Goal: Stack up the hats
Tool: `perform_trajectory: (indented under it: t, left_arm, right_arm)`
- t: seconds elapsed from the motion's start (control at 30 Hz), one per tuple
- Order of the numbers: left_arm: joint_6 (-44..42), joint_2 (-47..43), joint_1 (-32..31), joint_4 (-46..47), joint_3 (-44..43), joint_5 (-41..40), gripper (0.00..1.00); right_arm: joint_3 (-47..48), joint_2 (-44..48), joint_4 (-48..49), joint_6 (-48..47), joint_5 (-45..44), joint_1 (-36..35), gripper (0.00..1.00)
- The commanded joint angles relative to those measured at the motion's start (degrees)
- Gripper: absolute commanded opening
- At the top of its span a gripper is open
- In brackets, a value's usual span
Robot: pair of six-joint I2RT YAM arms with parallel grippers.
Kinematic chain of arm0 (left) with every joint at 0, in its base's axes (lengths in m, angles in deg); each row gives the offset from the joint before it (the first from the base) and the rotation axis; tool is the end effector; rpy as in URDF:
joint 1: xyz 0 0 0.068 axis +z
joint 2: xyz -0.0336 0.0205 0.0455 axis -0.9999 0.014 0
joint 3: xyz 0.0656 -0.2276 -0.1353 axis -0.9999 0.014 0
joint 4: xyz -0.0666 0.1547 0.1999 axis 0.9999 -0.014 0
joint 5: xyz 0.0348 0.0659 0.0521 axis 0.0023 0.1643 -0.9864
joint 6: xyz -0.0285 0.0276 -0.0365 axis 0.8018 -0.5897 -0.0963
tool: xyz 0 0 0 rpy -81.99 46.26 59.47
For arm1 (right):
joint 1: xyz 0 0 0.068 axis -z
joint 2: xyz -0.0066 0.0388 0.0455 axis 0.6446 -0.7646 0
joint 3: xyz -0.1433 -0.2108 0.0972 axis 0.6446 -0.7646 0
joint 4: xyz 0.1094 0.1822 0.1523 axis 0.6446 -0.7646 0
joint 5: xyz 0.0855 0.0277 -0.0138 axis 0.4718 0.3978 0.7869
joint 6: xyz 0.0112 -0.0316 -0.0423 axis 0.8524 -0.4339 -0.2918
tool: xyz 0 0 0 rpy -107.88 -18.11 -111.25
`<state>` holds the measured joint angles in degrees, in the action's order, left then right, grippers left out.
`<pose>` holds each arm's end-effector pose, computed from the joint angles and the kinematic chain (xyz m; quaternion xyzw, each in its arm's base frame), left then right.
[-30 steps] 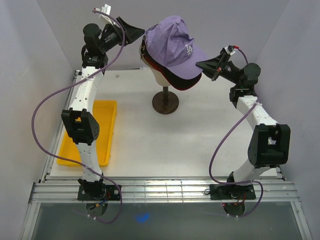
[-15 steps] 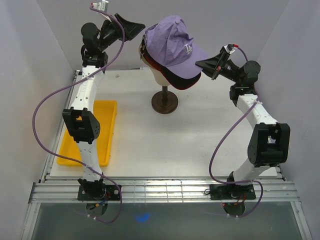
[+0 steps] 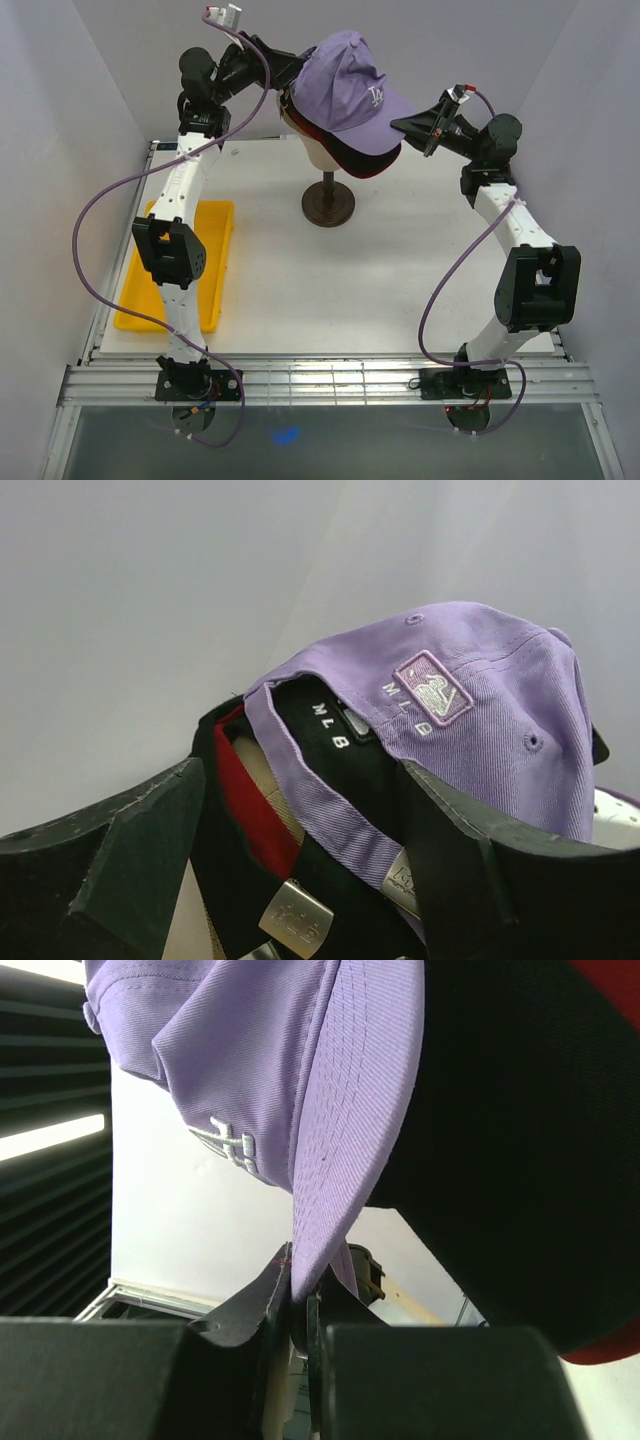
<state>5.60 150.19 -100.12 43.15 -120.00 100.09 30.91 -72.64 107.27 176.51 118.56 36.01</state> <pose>0.4608 -0.1150 0.4767 0.1788 0.5793 -0.5322 0.5910 0.3709 0.0565 0.3996 0.0786 0.6063 0.7497 0.2533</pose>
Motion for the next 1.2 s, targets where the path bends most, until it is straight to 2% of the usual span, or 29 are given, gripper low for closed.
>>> perform_trajectory:
  t: [0.0, 0.13, 0.23, 0.27, 0.37, 0.6, 0.7, 0.73, 0.77, 0.9, 1.17]
  left_arm:
    - [-3.58, -4.47, -0.95, -1.71, 1.61, -0.64, 0.86]
    - [-7.63, -6.23, -1.12, -6.62, 4.08, -5.38, 0.74]
    - [-9.65, -6.67, -1.39, -10.06, 4.43, -7.32, 0.56]
    - [-9.92, -6.76, -1.47, -11.63, 4.61, -8.11, 0.46]
    - [-10.36, -7.29, -1.39, -12.70, 5.92, -9.61, 0.33]
    - [-11.41, -6.76, -1.91, -16.04, 6.80, -9.61, 0.15]
    - [-12.03, -7.11, -2.00, -17.18, 7.77, -9.70, 0.11]
    - [-12.20, -7.20, -2.00, -17.71, 7.95, -9.87, 0.04]
    - [-12.21, -7.29, -2.09, -17.97, 8.03, -10.31, 0.02]
    - [-12.29, -6.85, -2.18, -19.82, 7.86, -11.19, 0.00]
    - [-12.12, -6.15, -2.44, -23.16, 7.86, -12.69, 0.00]
  right_arm:
    - [2.70, -0.95, -3.08, -2.08, 1.94, -0.54, 0.08]
    - [2.79, -0.77, -3.79, -2.44, 1.50, -0.54, 0.08]
    - [1.65, -0.34, -4.05, -2.87, 0.62, -0.54, 0.08]
    - [0.43, -0.07, -4.14, -2.96, -0.08, -0.54, 0.08]
    - [-1.69, 0.98, -3.79, -3.40, -1.48, -0.45, 0.08]
    - [-7.05, 1.86, -2.47, -4.19, -3.77, -0.54, 0.08]
    - [-8.81, 2.21, -2.21, -4.46, -4.74, -0.54, 0.08]
    - [-9.34, 2.13, -2.21, -4.63, -5.00, -0.54, 0.08]
    - [-9.52, 2.30, -2.99, -5.33, -5.18, -0.54, 0.08]
    - [-11.36, 3.27, -6.16, -7.88, -6.76, -0.19, 0.08]
    - [-15.75, 3.71, -5.64, -7.80, -9.14, -0.10, 0.08]
